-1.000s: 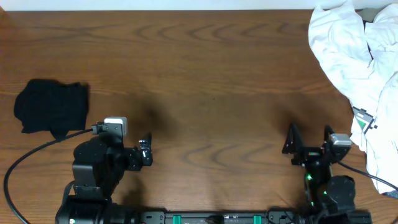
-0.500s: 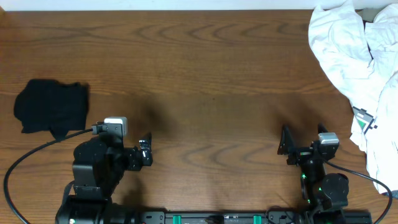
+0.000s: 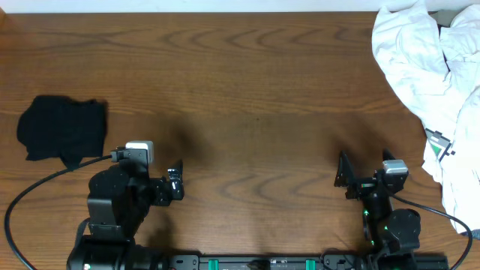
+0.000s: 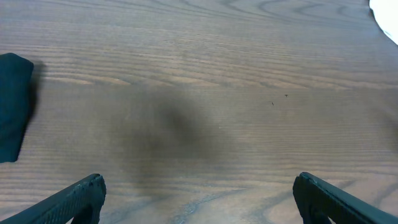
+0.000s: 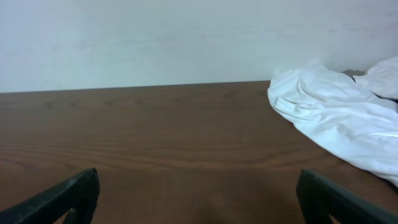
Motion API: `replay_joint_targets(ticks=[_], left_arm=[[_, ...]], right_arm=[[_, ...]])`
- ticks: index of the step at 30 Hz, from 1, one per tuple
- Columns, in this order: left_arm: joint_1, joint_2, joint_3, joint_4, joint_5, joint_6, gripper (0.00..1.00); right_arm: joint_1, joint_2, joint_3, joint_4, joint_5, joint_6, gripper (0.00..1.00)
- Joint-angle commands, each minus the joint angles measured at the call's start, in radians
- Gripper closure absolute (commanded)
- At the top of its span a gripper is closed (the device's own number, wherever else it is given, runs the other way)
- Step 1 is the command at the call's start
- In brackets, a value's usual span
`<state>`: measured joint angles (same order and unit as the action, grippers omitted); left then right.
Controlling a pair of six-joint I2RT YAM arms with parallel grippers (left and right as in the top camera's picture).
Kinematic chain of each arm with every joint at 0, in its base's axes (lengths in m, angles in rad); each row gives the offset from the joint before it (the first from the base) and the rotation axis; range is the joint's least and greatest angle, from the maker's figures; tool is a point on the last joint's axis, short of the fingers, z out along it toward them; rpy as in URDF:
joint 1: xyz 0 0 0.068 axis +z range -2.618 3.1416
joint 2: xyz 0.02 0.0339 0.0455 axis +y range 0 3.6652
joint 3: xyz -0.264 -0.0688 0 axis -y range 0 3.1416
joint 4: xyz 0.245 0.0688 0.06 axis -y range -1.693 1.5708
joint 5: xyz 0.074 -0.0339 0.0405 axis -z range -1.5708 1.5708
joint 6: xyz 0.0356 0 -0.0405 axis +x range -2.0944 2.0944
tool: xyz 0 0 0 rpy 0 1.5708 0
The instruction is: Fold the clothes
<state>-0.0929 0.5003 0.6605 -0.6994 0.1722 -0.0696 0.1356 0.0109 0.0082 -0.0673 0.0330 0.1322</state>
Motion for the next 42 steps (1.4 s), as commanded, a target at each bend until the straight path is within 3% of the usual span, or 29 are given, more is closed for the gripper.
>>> replay_joint_targets(ticks=[1, 27, 36, 42], left_arm=[[-0.002, -0.005, -0.002, 0.000, -0.013, 0.017, 0.02], [-0.002, -0.028, -0.003, -0.004, -0.013, 0.017, 0.02], [-0.002, -0.155, -0.008, -0.055, -0.053, 0.026, 0.02], [-0.002, -0.320, -0.142, -0.062, -0.103, 0.028, 0.02]], right_arm=[[-0.005, -0.006, -0.003, -0.005, -0.008, -0.014, 0.01], [-0.005, -0.006, -0.003, -0.005, -0.008, -0.014, 0.01], [-0.005, -0.006, -0.003, -0.005, -0.008, -0.014, 0.01], [-0.005, -0.006, -0.003, -0.005, -0.008, -0.014, 0.01]])
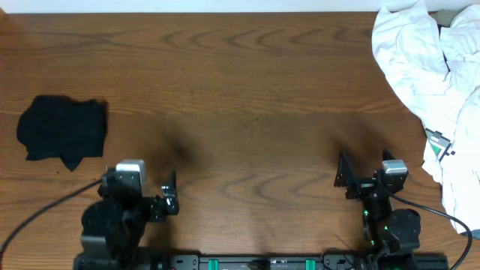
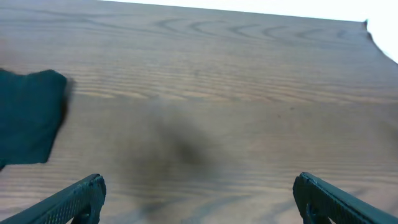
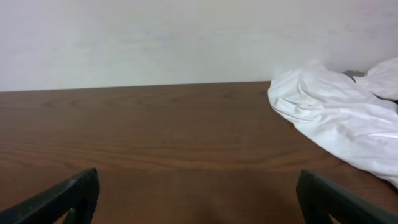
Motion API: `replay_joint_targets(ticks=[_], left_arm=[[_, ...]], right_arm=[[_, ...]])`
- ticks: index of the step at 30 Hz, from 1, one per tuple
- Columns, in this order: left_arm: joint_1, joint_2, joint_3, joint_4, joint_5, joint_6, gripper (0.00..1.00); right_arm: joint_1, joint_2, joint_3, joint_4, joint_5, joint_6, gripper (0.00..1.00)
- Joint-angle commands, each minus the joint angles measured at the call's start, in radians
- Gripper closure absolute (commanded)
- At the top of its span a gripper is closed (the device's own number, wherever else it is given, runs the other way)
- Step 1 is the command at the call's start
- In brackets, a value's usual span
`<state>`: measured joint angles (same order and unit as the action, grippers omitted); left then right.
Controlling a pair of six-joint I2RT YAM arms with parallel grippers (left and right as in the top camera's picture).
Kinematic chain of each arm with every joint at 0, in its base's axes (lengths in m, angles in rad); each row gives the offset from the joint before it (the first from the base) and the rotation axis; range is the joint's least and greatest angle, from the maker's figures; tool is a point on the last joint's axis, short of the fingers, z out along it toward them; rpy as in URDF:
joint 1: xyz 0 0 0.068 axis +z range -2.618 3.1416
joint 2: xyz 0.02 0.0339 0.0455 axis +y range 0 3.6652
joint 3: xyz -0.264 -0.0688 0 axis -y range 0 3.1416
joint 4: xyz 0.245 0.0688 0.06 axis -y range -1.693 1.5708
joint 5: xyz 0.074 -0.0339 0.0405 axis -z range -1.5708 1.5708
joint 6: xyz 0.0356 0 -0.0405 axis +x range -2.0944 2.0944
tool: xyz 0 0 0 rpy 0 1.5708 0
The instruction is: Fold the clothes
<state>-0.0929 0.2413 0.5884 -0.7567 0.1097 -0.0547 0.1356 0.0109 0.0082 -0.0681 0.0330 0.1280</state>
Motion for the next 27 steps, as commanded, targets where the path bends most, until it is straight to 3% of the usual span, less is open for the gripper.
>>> replay_joint_targets(ticks=[1, 5, 16, 24, 27], left_arm=[[-0.002, -0.089, -0.100, -0.004, -0.041, 0.013, 0.02], [-0.002, -0.187, -0.231, 0.055, -0.052, 0.014, 0.02], [-0.001, -0.240, -0.501, 0.469, -0.183, 0.018, 0.02], [0.041, -0.240, -0.582, 0.698, -0.234, 0.057, 0.02], [0.068, -0.240, -0.585, 0.698, -0.233, 0.061, 0.02]], right_arm=[[-0.005, -0.006, -0.003, -0.004, -0.008, -0.010, 0.01], [-0.005, -0.006, -0.003, -0.004, -0.008, -0.010, 0.01], [-0.005, -0.006, -0.003, -0.004, -0.008, -0.010, 0.01], [-0.005, -0.006, -0.003, -0.004, -0.008, -0.010, 0.01], [-0.005, -0.006, -0.003, -0.004, -0.008, -0.010, 0.01]])
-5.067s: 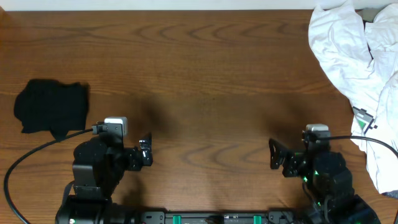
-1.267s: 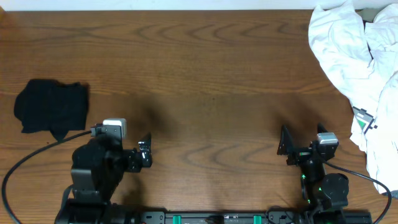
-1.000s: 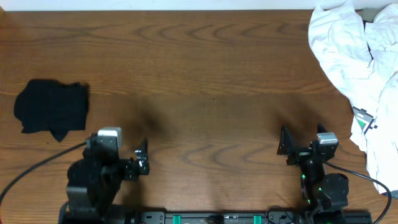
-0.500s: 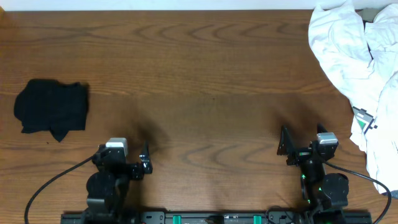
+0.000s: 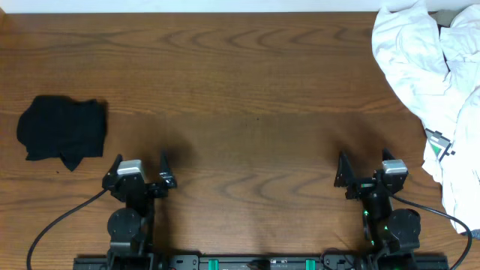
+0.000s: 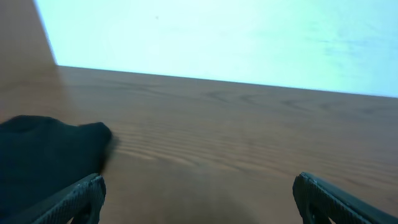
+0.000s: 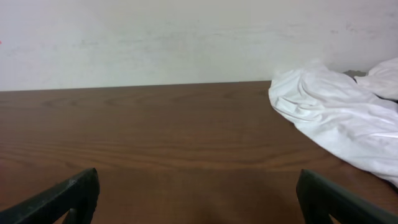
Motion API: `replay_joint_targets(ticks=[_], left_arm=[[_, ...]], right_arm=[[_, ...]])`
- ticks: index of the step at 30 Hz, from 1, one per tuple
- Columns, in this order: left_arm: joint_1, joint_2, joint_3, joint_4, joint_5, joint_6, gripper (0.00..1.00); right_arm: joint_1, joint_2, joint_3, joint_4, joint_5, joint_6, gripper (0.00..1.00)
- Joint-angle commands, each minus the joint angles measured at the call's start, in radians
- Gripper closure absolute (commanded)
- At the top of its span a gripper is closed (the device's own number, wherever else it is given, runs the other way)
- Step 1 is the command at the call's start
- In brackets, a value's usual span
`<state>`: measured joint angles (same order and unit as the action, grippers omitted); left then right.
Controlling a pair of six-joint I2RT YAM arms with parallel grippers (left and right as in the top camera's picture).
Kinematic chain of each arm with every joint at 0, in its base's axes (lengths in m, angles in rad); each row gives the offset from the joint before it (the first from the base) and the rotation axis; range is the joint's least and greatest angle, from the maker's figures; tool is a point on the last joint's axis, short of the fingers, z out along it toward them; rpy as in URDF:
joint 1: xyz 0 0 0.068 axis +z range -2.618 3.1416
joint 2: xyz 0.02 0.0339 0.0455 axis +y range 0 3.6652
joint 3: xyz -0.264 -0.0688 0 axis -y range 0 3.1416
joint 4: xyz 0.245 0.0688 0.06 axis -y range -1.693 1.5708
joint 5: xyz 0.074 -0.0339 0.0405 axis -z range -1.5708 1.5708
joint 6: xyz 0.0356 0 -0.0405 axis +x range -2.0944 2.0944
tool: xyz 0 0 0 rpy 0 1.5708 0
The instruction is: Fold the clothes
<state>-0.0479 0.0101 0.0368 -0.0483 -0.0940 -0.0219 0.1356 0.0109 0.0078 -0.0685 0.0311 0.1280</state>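
A folded black garment (image 5: 61, 131) lies at the table's left side, also in the left wrist view (image 6: 46, 152). A crumpled heap of white clothes (image 5: 431, 82) fills the right edge and far right corner, seen low in the right wrist view (image 7: 339, 121). My left gripper (image 5: 140, 171) sits near the front edge, open and empty, its fingertips (image 6: 84, 193) wide apart. My right gripper (image 5: 361, 174) rests at the front right, open, nothing between its fingertips (image 7: 74, 190).
The brown wooden table (image 5: 247, 97) stretches between the two garments. A pale wall (image 7: 186, 37) stands behind the far edge. Black cables (image 5: 60, 217) trail from both arm bases along the front edge.
My left arm has drawn back and lowered toward its base; its camera now looks level across the table to the wall. The right arm and both garments have not moved.
My left arm stood beside the black garment, looking down on the table. Then it was pulled back toward the front edge. Now it sits low at its base, open. The right arm stayed still, open, throughout.
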Motion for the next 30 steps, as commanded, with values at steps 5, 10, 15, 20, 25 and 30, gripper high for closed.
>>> replay_joint_targets(ticks=[5, 10, 15, 20, 25, 30], left_arm=[[0.022, -0.009, -0.033, -0.018, 0.032, 0.018, 0.02], [0.023, -0.009, -0.033, -0.018, 0.049, 0.018, 0.02], [0.022, -0.009, -0.033, -0.018, 0.049, 0.018, 0.02], [0.021, -0.009, -0.033, -0.018, 0.049, 0.018, 0.02], [-0.035, -0.009, -0.033, -0.018, 0.049, 0.018, 0.02], [-0.066, -0.009, -0.033, -0.018, 0.049, 0.018, 0.02]], right_arm=[[-0.005, -0.006, -0.003, -0.003, -0.006, -0.010, 0.01], [-0.005, -0.006, -0.003, -0.003, -0.006, -0.010, 0.01], [-0.005, -0.006, -0.003, -0.003, -0.006, -0.010, 0.01], [-0.005, -0.006, -0.003, -0.003, -0.006, -0.010, 0.01], [-0.005, -0.006, -0.003, -0.003, -0.006, -0.010, 0.01], [-0.005, -0.006, -0.003, -0.003, -0.006, -0.010, 0.01]])
